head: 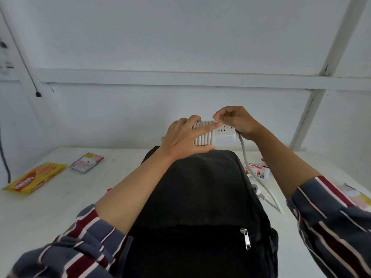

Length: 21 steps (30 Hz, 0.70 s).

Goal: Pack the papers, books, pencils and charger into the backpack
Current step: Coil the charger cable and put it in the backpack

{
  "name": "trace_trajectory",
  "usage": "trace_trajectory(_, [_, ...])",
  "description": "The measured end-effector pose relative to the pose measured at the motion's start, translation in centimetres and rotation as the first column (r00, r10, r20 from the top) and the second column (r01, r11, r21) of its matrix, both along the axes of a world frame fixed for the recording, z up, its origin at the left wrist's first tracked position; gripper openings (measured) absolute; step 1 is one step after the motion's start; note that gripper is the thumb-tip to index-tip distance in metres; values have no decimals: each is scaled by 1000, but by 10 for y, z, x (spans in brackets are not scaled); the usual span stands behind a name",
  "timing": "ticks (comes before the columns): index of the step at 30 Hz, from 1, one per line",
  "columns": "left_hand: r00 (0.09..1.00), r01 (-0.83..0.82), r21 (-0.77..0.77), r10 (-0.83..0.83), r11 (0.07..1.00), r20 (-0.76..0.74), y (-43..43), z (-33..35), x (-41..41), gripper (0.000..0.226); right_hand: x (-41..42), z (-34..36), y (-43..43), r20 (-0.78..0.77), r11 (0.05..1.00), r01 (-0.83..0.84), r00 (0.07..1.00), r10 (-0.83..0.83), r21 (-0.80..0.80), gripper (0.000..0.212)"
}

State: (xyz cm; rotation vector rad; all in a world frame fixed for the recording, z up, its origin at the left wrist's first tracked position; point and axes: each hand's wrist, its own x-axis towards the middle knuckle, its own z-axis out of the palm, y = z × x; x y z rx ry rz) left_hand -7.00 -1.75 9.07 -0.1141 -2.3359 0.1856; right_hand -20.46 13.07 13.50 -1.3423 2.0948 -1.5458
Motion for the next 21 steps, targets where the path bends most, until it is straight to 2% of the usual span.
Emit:
trace_trajectory(1, [1000, -8, 1, 8, 1000, 12, 0, 1, -1, 62, -1, -1, -2, 51, 1000, 10, 999, -11, 7, 9])
trace_trajectory(4, [997, -32, 26, 30, 999, 78, -1, 0, -4, 61, -4, -8, -5, 203, 996, 51, 977, -65, 73, 33])
trace_trajectory(7, [980, -99, 124, 76, 987, 183, 0, 3, -2, 63, -7, -21, -1, 145, 962, 235, 956, -255, 139, 47])
trace_trajectory(9, [972, -144, 193, 102, 970, 211, -5, 6, -2, 61, -10, -32, 9, 123, 951, 294, 944, -305, 98, 43])
trace_trajectory(12, [962, -175, 212, 122, 961, 244, -11, 9, -4, 60, -9, -46, 26, 146, 972, 215, 963, -227, 92, 19])
trace_trajectory(14, [958, -178, 197, 124, 964, 258, -9, 7, -7, 61, -8, -48, 30, 43, 966, 192, 978, -202, 170, 17])
trace_trajectory(17, [966, -163, 230, 109, 959, 233, -5, 2, -10, 60, -7, -46, 27, -169, 919, 274, 958, -233, 285, 31])
trace_trajectory(21, [979, -133, 240, 89, 962, 184, 1, 3, -16, 59, 3, -47, 16, -242, 888, 256, 955, -171, 381, 45])
